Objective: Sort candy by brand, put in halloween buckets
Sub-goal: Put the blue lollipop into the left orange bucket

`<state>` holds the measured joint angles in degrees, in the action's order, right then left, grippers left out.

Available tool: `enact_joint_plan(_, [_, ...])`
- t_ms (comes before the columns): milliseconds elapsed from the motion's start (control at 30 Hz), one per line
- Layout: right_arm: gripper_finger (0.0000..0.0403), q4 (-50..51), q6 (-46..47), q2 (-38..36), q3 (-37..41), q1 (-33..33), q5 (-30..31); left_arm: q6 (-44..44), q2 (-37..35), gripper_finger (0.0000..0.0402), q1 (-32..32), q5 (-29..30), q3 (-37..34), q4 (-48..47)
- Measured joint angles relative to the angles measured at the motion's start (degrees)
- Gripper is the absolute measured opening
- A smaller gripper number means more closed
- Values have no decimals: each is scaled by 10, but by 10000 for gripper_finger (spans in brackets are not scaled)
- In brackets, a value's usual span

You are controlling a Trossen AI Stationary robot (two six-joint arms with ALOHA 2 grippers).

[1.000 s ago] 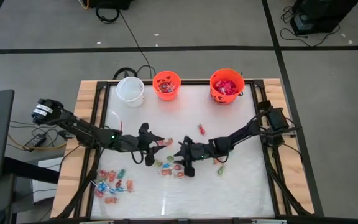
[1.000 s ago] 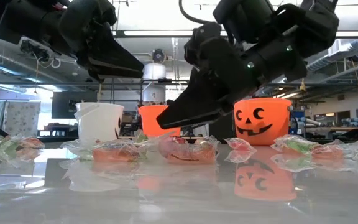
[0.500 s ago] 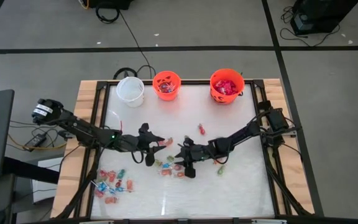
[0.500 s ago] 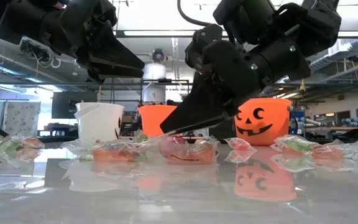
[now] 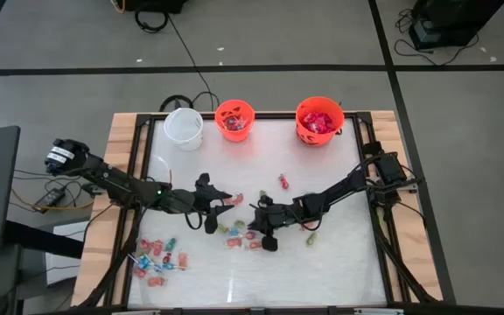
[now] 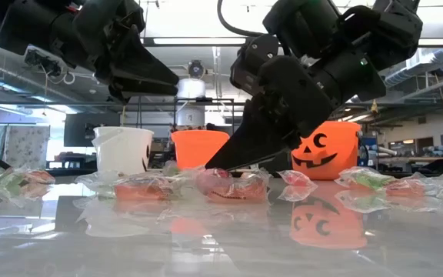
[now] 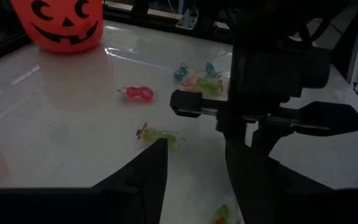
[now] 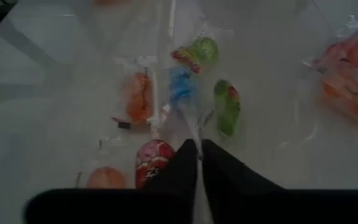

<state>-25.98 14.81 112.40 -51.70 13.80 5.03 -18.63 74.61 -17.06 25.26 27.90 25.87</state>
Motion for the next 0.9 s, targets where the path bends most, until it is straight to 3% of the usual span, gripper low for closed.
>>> enact_joint_plan(100, [10, -1, -3, 0, 0, 0, -16, -9, 0, 168, 0, 0, 0, -1])
enact_joint_plan(267, [23, 0, 0, -18, 0, -3, -21, -16, 0, 168, 0, 0, 0, 0])
enact_joint_plan(500, [7, 16, -12, -74, 0, -4, -20, -13, 0, 168, 0, 4, 0, 15])
enact_joint_plan(900, [9, 163, -64, -197, 0, -12, 107, 19, -12, 168, -29, 7, 0, 62])
